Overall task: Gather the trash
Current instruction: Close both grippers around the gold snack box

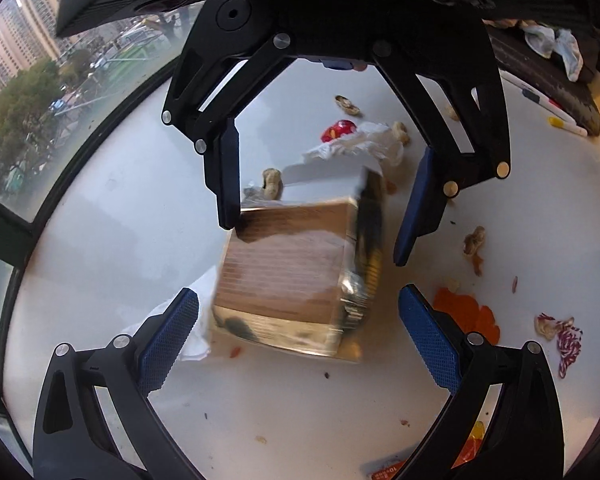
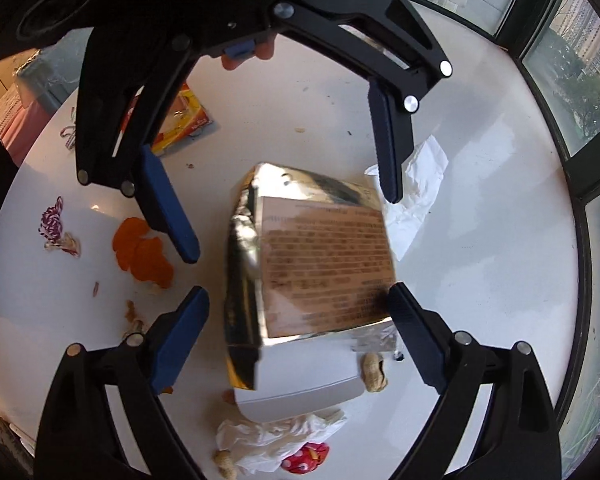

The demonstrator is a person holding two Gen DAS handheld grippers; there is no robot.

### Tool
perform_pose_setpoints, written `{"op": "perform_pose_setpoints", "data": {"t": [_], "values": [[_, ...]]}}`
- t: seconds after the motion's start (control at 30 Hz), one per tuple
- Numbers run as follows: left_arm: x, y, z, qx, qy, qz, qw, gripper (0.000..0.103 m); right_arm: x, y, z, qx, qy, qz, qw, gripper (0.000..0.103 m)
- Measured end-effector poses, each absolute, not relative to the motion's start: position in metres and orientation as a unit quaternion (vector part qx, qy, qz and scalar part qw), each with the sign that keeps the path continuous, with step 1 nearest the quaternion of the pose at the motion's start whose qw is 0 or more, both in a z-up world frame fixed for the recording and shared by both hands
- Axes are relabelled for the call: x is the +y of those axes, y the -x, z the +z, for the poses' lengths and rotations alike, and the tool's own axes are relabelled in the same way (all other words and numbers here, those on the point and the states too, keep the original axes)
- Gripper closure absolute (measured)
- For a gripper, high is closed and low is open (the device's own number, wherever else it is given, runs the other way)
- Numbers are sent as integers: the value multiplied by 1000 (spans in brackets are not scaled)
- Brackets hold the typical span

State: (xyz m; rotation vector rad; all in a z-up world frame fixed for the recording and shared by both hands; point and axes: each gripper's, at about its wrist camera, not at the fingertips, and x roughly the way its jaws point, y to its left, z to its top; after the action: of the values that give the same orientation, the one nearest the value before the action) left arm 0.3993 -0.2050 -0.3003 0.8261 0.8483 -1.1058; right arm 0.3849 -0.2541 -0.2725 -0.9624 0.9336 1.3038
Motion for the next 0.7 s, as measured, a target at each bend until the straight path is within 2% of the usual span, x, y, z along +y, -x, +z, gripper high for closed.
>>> {"op": "perform_pose_setpoints", "data": {"t": [0.17,0.5,0.7], "values": [[-204,-407,-295,386,-343,-508,689,6,-254,-391,-266,404,406,569,590,15],[-202,-412,-318,419,-326,-533,659,6,-244,-408,-280,438,385,575,573,15],[-193,-415,-323,415,-319,-534,664,16,-247,-413,-281,442,384,575,572,19]]}}
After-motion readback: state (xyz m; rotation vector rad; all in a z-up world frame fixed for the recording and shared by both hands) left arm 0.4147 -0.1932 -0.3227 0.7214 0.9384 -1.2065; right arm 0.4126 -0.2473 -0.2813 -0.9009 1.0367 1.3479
